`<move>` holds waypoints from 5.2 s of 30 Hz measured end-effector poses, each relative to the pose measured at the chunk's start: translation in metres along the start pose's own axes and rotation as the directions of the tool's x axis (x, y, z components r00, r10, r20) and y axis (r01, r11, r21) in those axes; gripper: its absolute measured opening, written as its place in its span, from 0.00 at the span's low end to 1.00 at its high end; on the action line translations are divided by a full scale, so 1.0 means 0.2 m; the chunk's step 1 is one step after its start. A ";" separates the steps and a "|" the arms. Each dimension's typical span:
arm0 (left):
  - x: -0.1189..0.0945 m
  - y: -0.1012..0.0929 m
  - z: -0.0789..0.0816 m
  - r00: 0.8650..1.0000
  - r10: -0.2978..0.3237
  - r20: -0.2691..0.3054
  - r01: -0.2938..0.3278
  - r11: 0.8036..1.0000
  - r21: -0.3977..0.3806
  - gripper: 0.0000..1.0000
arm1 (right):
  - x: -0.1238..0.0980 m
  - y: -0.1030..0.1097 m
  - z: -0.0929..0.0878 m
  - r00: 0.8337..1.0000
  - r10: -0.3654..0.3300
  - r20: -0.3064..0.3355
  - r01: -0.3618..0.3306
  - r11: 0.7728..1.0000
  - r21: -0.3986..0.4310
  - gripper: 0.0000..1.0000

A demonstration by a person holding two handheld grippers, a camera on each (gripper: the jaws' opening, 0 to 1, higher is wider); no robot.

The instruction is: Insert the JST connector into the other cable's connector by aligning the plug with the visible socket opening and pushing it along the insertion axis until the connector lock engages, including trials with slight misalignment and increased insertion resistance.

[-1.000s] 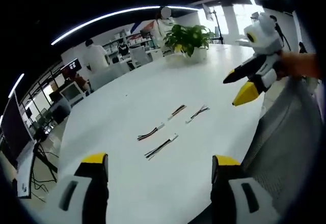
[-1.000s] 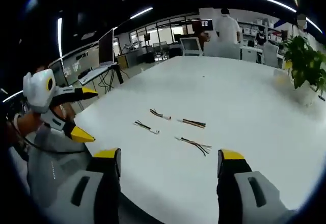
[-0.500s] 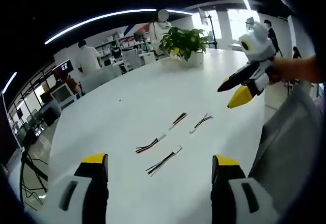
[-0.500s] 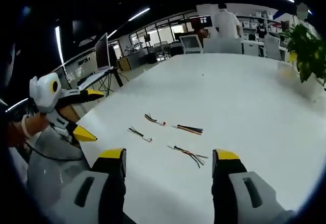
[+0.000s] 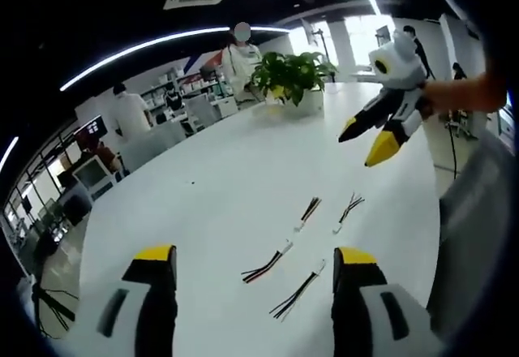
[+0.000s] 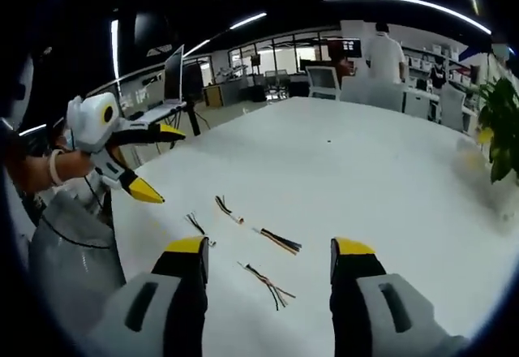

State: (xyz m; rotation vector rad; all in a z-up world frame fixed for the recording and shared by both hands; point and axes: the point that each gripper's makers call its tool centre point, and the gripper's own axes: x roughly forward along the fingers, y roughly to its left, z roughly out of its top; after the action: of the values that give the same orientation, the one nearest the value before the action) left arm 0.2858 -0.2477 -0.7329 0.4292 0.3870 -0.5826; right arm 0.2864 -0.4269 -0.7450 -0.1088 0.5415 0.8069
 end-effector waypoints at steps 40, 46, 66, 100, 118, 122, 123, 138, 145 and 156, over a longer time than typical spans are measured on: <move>0.33 -0.10 -0.07 0.961 -0.272 0.043 0.266 0.958 0.105 0.43 | 0.36 0.06 -0.03 0.947 0.307 -0.097 -0.322 0.906 -0.275 0.43; 0.36 -0.13 -0.11 0.940 -0.337 0.063 0.334 0.941 0.043 0.38 | 0.39 0.07 -0.03 0.937 0.342 -0.074 -0.346 0.869 -0.353 0.38; 0.47 -0.21 -0.20 0.893 -0.444 0.069 0.442 0.896 0.049 0.23 | 0.52 0.07 -0.17 0.883 0.463 -0.082 -0.454 0.796 -0.400 0.17; 0.51 -0.28 -0.27 0.855 -0.515 0.063 0.504 0.853 0.132 0.07 | 0.61 0.13 -0.26 0.860 0.495 -0.124 -0.500 0.770 -0.397 0.09; 0.52 -0.27 -0.28 0.850 -0.517 0.102 0.514 0.856 0.057 0.06 | 0.60 0.11 -0.25 0.857 0.505 -0.106 -0.503 0.773 -0.388 0.05; 0.51 -0.28 -0.28 0.850 -0.514 0.114 0.511 0.858 0.062 0.05 | 0.60 0.11 -0.25 0.861 0.500 -0.097 -0.496 0.779 -0.383 0.05; 0.51 -0.28 -0.28 0.849 -0.516 0.117 0.512 0.857 0.063 0.04 | 0.60 0.11 -0.25 0.861 0.500 -0.094 -0.495 0.781 -0.381 0.05; 0.51 -0.32 -0.26 0.817 -0.553 0.166 0.560 0.829 0.005 0.00 | 0.58 0.11 -0.22 0.854 0.515 -0.070 -0.504 0.788 -0.353 0.04; 0.51 -0.34 -0.26 0.807 -0.583 0.095 0.584 0.811 0.019 0.00 | 0.54 0.12 -0.22 0.843 0.531 -0.087 -0.524 0.771 -0.362 0.04; 0.47 -0.33 -0.11 0.779 -0.615 0.122 0.611 0.788 0.071 0.00 | 0.46 0.17 -0.15 0.814 0.571 -0.111 -0.561 0.720 -0.408 0.04</move>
State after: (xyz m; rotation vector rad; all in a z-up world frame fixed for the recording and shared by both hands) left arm 0.3140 -0.3290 -0.8137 0.2773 0.3832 -1.2569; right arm 0.3017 -0.3514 -0.8124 -0.3479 0.3652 1.5316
